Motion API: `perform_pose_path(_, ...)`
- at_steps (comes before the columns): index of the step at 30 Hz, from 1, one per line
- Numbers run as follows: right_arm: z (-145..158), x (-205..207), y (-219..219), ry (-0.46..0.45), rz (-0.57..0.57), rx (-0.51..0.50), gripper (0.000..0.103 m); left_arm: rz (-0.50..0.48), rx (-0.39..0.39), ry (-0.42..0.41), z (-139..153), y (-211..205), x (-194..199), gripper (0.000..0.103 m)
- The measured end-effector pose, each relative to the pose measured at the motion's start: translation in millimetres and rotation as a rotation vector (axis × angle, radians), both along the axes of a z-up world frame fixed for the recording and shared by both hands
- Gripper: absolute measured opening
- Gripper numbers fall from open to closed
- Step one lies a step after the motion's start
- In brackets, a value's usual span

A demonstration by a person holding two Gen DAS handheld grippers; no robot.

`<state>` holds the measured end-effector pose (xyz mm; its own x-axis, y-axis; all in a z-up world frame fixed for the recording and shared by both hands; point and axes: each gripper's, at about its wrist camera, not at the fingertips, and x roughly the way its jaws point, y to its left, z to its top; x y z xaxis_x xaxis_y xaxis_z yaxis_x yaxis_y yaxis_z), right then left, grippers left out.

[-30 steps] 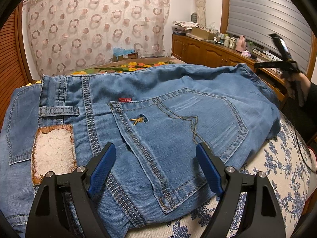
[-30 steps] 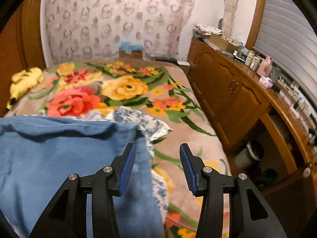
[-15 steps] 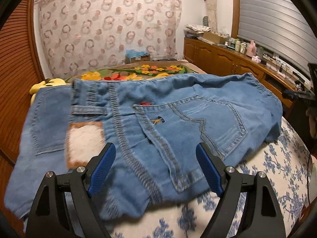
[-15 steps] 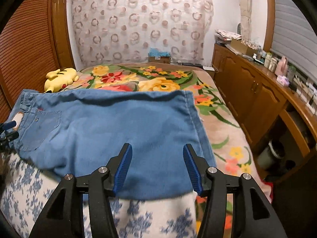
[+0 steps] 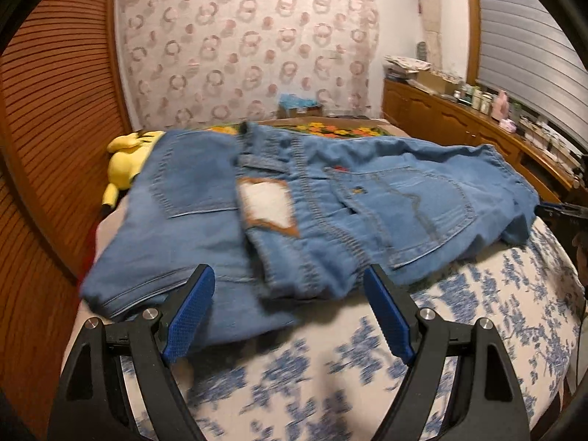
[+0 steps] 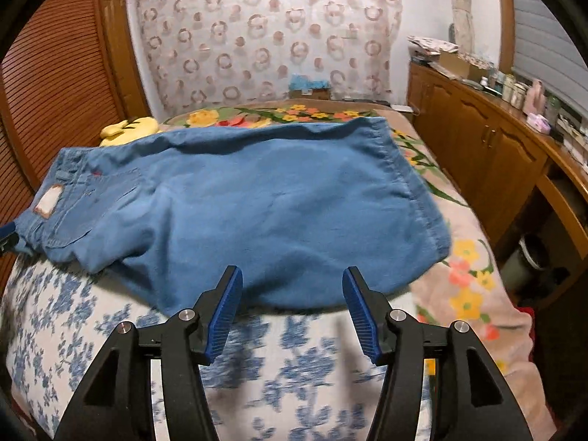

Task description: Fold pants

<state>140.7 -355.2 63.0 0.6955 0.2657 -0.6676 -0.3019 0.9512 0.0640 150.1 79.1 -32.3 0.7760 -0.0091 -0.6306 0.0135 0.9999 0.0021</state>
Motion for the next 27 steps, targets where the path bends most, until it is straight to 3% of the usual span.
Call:
perform_pose_path(3, 2, -3, 7, -0.013, 0.055, 0.004, 0.059, 0.028, -0.009, 0.003, -1, 10, -1, 0.084)
perform_pose_path(12, -7, -8, 28, -0.006, 0.174, -0.001, 0.059, -0.017, -0.014, 0.033, -15, 4, 7, 0.057)
perform_pose_path(14, -8, -8, 33, 0.008, 0.183, -0.004, 0.059, -0.017, -0.021, 0.053, -19, 4, 10, 0.044)
perform_pose_path(17, -9, -5, 32, 0.021, 0.201, -0.015, 0.059, -0.037, -0.042, 0.080, -26, 4, 15, 0.038)
perform_pose_path(27, -22, 29, 56, 0.064, 0.232, -0.144, 0.059, -0.062, -0.061, 0.098, -25, 2, 29, 0.035)
